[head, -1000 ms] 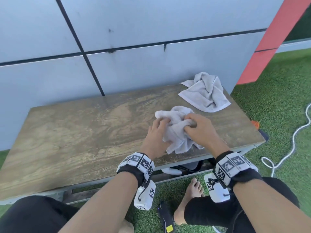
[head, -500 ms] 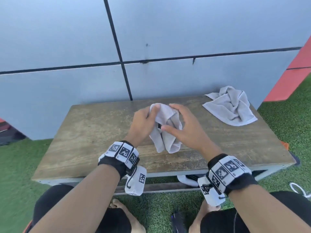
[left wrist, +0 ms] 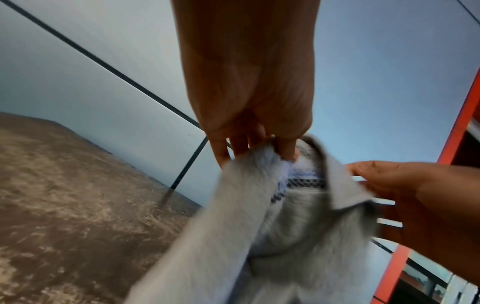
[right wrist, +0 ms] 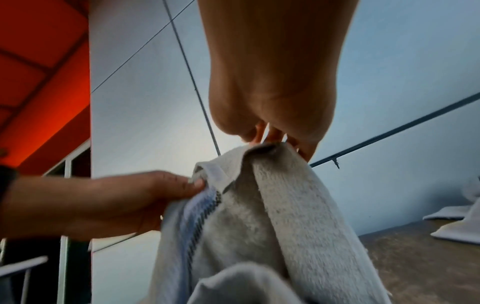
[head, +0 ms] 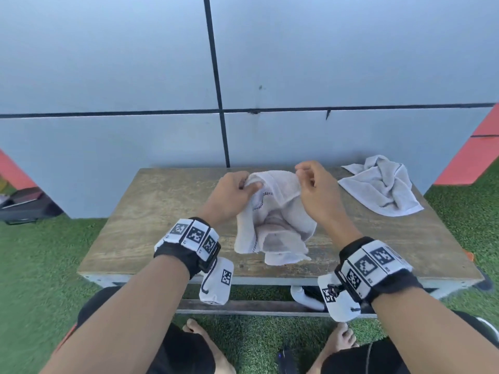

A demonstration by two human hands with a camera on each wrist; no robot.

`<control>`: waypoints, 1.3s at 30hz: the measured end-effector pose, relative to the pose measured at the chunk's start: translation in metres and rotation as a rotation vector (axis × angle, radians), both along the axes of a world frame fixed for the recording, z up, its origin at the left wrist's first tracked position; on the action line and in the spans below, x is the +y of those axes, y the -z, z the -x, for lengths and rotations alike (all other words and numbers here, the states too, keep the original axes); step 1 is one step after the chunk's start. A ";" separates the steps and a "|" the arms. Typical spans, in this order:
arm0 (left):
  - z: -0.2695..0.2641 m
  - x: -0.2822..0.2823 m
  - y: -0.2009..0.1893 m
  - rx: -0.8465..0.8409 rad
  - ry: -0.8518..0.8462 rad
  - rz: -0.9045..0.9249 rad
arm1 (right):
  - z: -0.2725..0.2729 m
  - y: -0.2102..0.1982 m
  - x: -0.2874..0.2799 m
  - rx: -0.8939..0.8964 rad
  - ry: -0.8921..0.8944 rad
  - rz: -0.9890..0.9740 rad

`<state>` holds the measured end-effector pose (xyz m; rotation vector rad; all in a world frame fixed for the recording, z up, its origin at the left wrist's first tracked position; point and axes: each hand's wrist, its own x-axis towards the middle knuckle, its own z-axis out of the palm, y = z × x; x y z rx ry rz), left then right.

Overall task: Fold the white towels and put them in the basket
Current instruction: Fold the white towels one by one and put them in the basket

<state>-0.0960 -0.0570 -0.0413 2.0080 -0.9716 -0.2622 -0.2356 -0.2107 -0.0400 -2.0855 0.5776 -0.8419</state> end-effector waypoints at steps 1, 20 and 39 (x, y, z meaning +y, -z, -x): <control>0.002 -0.002 -0.001 -0.014 0.004 0.010 | 0.003 0.001 0.003 -0.006 -0.020 -0.015; -0.029 0.030 -0.003 -0.128 -0.170 -0.002 | 0.024 0.002 -0.024 0.093 0.128 0.206; -0.011 0.017 0.094 0.122 0.126 -0.525 | 0.029 0.078 -0.030 0.858 -0.184 -0.055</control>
